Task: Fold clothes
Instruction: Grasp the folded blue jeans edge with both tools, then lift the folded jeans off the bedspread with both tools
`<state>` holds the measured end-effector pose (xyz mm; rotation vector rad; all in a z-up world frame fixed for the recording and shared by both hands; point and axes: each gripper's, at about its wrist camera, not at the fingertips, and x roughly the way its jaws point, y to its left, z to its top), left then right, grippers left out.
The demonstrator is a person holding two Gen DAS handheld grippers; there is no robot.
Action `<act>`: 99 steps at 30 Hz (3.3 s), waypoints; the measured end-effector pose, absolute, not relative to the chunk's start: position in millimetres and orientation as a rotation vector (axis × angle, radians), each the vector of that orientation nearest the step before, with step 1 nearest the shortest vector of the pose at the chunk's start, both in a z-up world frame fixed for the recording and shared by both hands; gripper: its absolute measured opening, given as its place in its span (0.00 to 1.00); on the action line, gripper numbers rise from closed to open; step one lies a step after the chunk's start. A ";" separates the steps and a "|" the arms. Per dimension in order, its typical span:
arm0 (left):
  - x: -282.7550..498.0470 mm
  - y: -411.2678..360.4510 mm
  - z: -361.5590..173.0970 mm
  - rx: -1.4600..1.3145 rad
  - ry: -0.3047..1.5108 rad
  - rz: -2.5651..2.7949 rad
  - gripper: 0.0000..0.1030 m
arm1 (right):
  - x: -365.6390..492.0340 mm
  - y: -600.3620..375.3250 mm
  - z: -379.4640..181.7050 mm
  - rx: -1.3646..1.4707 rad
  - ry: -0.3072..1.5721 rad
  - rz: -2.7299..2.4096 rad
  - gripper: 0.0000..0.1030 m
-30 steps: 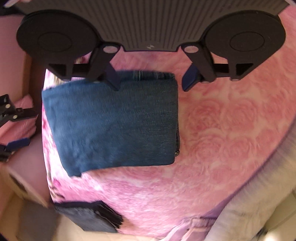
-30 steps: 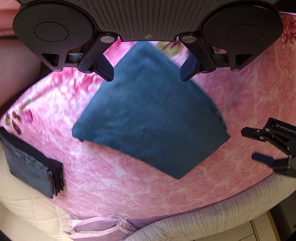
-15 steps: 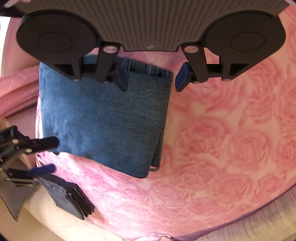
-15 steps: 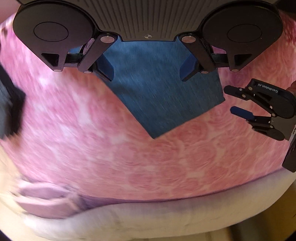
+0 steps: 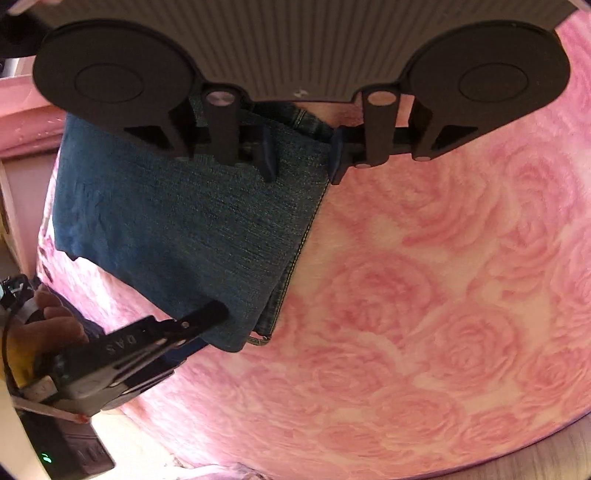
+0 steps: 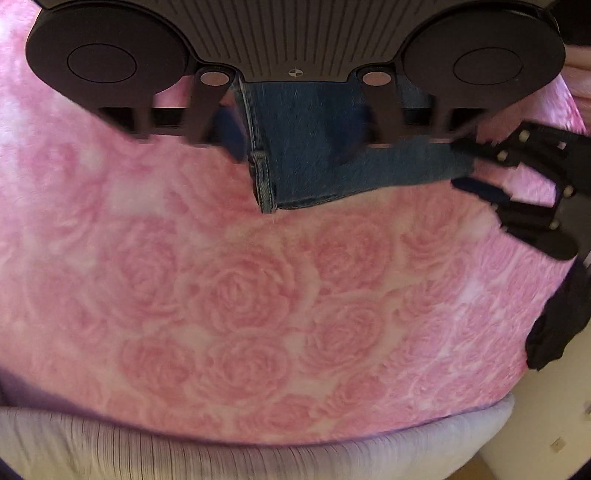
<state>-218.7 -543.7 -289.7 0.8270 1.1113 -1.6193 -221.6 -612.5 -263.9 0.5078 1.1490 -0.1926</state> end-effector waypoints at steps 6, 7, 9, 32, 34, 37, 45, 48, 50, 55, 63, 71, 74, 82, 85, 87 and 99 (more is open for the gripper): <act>-220.0 -534.5 -271.7 0.792 1.111 -1.564 0.15 | -215.8 -621.1 -242.2 0.530 1.140 -0.189 0.10; -218.9 -534.3 -275.3 0.782 1.122 -1.544 0.15 | -211.2 -621.3 -243.3 0.519 1.146 -0.176 0.10; -212.9 -538.0 -290.3 0.757 1.159 -1.507 0.15 | -201.9 -621.6 -245.4 0.498 1.159 -0.150 0.09; -238.7 -571.1 -264.6 0.898 0.992 -1.581 0.17 | -222.4 -620.3 -256.1 0.511 1.052 -0.254 0.28; -255.0 -583.0 -271.8 0.931 0.974 -1.642 0.17 | -247.8 -615.9 -241.9 0.553 0.994 -0.330 0.32; -275.2 -598.4 -290.5 1.008 0.961 -1.693 0.17 | -301.6 -597.7 -223.5 0.619 0.940 -0.454 0.33; -283.7 -613.4 -309.7 1.124 0.943 -1.719 0.19 | -444.6 -526.9 -223.3 0.781 0.930 -0.766 0.33; -293.8 -619.1 -308.3 1.207 0.910 -1.721 0.19 | -463.8 -521.7 -234.1 0.854 0.886 -0.811 0.33; -298.1 -619.9 -305.0 1.247 0.896 -1.717 0.19 | -467.7 -525.3 -241.1 0.902 0.842 -0.828 0.33; -319.8 -619.6 -281.9 1.322 0.814 -1.730 0.15 | -476.5 -539.3 -271.4 1.016 0.836 -0.826 0.33; -373.0 -632.4 -289.0 1.333 0.799 -1.851 0.18 | -498.5 -545.9 -244.1 1.020 0.680 -0.941 0.33; -378.6 -642.3 -301.1 1.387 0.814 -1.836 0.19 | -482.8 -576.8 -268.3 1.010 0.820 -0.901 0.34; -380.7 -640.8 -301.0 1.381 0.807 -1.827 0.19 | -480.4 -563.1 -242.1 0.935 0.816 -0.968 0.34; -374.3 -633.6 -301.0 1.328 0.787 -1.859 0.19 | -448.7 -528.0 -265.6 0.968 0.917 -0.944 0.35; -372.3 -633.1 -300.4 1.322 0.782 -1.875 0.19 | -442.5 -527.0 -268.9 0.966 0.941 -0.962 0.36; -370.0 -632.1 -299.6 1.314 0.778 -1.889 0.19 | -440.7 -524.5 -261.7 0.959 0.945 -0.987 0.36; -321.5 -587.6 -264.4 1.273 0.733 -1.950 0.19 | -383.4 -432.2 -235.3 0.927 1.002 -0.911 0.36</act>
